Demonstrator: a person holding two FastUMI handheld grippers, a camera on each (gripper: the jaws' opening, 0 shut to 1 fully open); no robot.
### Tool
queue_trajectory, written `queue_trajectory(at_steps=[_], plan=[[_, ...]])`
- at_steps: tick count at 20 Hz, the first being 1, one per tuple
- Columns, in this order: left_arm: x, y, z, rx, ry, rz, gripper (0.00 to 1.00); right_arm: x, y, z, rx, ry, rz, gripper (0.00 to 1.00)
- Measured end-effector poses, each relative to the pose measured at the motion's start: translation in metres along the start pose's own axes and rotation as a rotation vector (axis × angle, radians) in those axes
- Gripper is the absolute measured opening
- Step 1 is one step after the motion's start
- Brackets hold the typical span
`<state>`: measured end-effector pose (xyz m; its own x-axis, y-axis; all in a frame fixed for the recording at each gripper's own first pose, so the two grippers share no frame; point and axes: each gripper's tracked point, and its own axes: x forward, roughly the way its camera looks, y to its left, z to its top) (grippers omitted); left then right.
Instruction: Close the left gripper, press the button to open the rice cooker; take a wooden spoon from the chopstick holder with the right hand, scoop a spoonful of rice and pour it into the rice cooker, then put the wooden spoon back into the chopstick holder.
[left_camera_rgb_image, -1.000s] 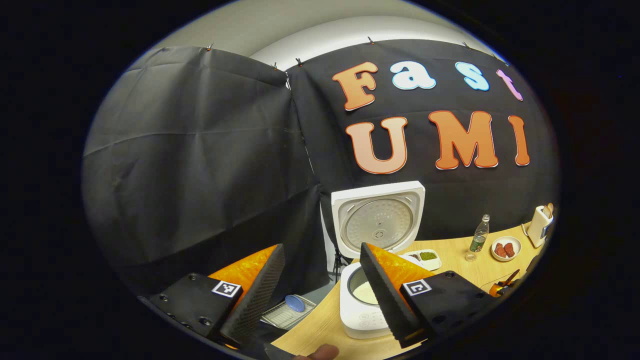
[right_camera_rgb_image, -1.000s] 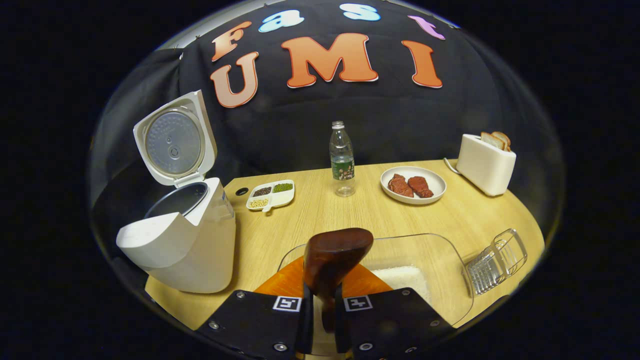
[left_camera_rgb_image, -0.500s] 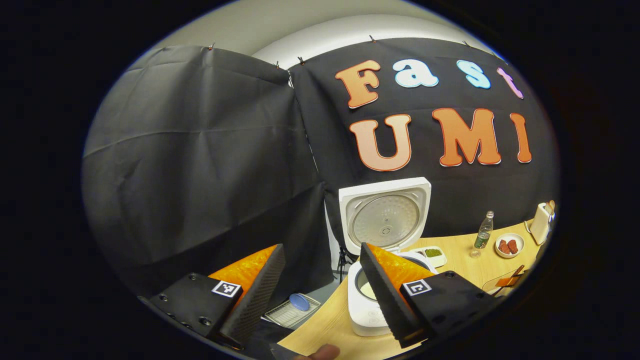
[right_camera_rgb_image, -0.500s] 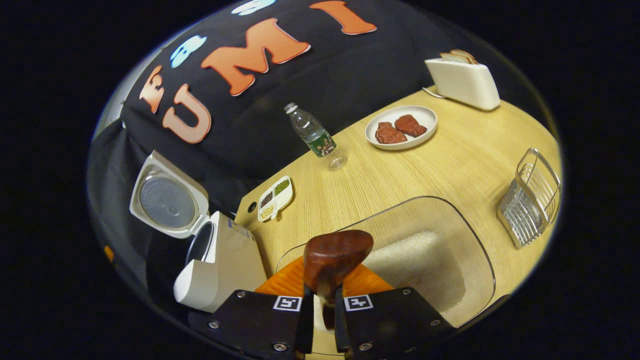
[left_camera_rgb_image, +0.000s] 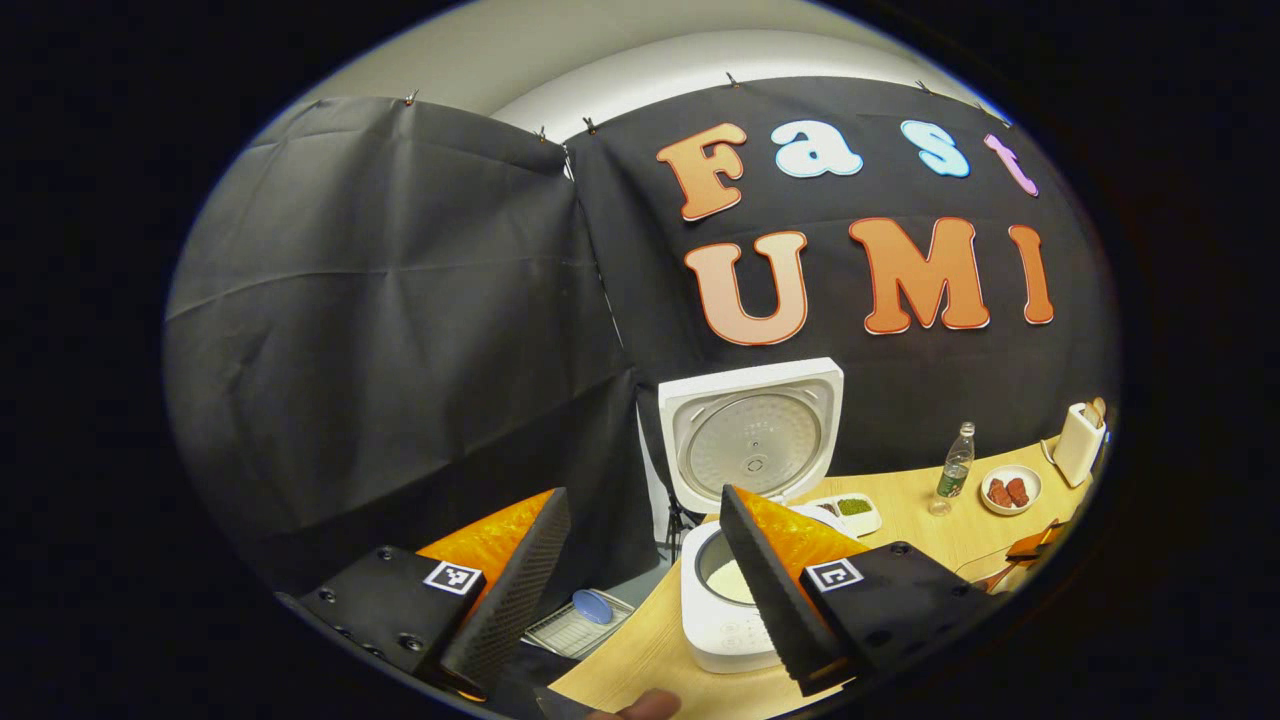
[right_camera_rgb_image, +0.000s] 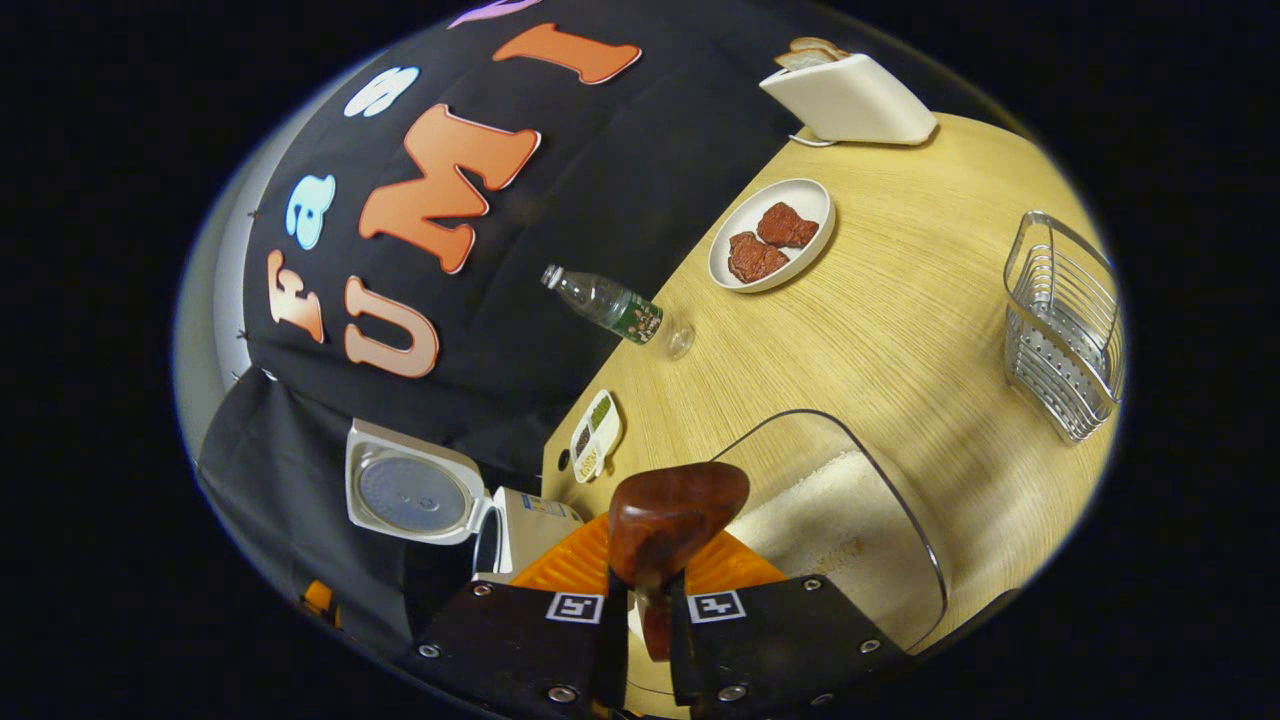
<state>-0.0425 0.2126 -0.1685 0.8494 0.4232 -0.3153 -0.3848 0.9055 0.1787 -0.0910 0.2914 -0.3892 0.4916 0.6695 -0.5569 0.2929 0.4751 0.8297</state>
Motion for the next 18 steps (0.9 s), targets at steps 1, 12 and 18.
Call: queue_trajectory(at_steps=[1,12,18], plan=[[0.0,-0.001,0.0,0.002,-0.002,-0.004,1.0,-0.004,0.0,0.007,0.025,-0.01,0.011,0.17],[-0.007,-0.002,-0.003,-0.026,-0.005,-0.006,1.0,-0.029,0.039,0.069,0.414,-0.082,0.216,0.16],[-0.008,0.016,-0.008,-0.056,-0.004,0.025,0.99,-0.014,0.105,0.065,0.506,-0.018,0.341,0.16]])
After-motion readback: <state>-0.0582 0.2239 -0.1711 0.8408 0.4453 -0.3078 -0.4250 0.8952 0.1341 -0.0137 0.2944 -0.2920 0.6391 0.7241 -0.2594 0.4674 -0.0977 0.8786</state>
